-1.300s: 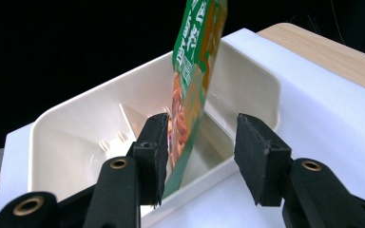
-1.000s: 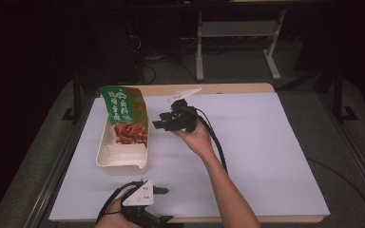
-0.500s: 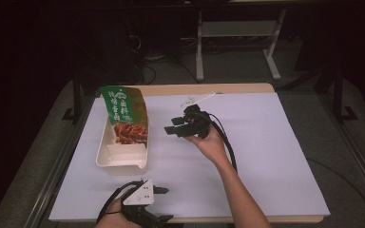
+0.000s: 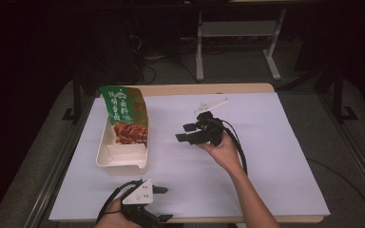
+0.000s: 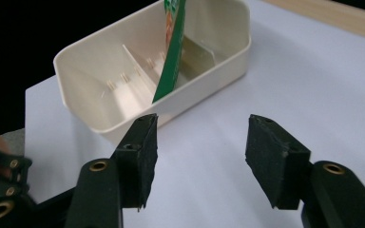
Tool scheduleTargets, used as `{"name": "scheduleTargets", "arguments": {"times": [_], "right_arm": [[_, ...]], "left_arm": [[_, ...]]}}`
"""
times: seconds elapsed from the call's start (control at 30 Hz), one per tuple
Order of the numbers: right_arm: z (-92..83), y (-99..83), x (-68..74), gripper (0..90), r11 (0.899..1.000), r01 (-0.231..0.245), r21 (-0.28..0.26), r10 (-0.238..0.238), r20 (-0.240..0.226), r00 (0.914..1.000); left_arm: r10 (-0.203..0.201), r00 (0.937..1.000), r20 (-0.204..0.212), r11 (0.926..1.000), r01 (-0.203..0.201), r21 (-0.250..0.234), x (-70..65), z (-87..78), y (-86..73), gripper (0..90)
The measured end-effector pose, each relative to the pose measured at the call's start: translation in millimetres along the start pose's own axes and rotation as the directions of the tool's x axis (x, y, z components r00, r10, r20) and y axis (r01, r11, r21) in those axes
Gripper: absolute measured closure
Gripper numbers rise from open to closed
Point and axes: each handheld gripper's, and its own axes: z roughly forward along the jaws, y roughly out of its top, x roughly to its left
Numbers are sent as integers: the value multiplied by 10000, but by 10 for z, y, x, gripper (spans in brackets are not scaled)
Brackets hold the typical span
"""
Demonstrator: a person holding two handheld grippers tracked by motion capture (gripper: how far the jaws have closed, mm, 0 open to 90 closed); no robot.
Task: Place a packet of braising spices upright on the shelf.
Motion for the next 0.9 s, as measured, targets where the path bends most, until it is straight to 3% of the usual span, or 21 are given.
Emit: {"name": "scheduleTargets", "arguments": {"times": [0.13, 0.5, 0.73, 0.9], "right_arm": [[-88, -131, -10, 429, 9999, -109, -85, 109, 10, 9999], [-241, -479, 18, 392, 9982, -453, 382, 453, 19, 9990], [-346, -769, 89, 379, 9980, -491, 408, 492, -29, 9988], [-420, -1049, 222, 334, 9987, -423, 275, 421, 84, 9991]], "left_arm": [[-42, 10000, 25, 10000, 42, -35, -1, -3, -5, 229], [12, 10000, -14, 10000, -12, 13, 7, -18, -8, 228], [-217, 9997, -138, 9995, 215, -211, 17, -20, -18, 228], [-304, 9993, -222, 9990, 297, -331, 21, -25, -33, 228]]}}
